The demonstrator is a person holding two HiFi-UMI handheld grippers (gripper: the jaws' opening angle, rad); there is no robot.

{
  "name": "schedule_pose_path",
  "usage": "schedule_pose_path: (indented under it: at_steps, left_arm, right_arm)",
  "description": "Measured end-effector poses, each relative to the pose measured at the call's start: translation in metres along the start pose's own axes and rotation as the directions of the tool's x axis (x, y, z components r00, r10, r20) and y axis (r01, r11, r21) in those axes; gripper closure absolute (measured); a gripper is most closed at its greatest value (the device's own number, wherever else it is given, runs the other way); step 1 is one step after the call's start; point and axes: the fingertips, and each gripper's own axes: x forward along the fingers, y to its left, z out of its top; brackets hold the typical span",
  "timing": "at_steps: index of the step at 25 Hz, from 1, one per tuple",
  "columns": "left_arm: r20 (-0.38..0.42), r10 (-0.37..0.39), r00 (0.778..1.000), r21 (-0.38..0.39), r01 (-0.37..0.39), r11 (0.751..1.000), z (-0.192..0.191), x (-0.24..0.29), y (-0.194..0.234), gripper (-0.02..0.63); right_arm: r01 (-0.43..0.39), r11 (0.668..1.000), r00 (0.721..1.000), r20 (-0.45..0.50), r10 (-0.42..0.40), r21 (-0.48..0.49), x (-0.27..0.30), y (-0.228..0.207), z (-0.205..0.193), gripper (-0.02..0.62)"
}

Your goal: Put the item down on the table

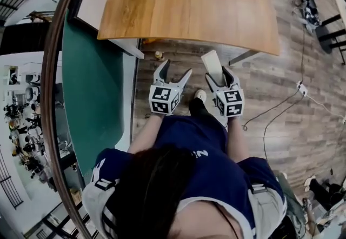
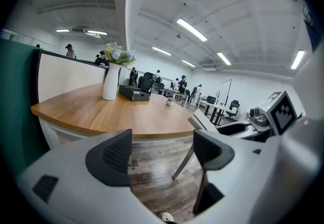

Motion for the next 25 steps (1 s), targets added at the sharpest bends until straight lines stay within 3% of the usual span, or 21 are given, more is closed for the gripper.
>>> schedule_pose_path:
  at_steps: [6,12,25]
  left_arm:
    - [0.014,0.049,0.999,-0.012,-0.049,0.999,0.017,0.045,-0.012,0.239]
    - [0.001,0.062,0.998,-0.018,-0.062,0.998,0.016,0.072,-0.029,0.239]
    - [-0.010,0.080,0.997,0.007,-0.080,0.997,0.025,0.085,-0.036,0.239]
  right_arm:
    - [-0.045,0.998,0.999,0.013,0.046,-0.034,0.012,-0.050,0.023,0.288]
    - [-0.065,0.997,0.998,0.003,0.065,-0.041,0.014,-0.081,0.021,0.288]
    - [-0.073,0.995,0.997,0.021,0.074,-0.065,0.013,-0.096,0.038,0.288]
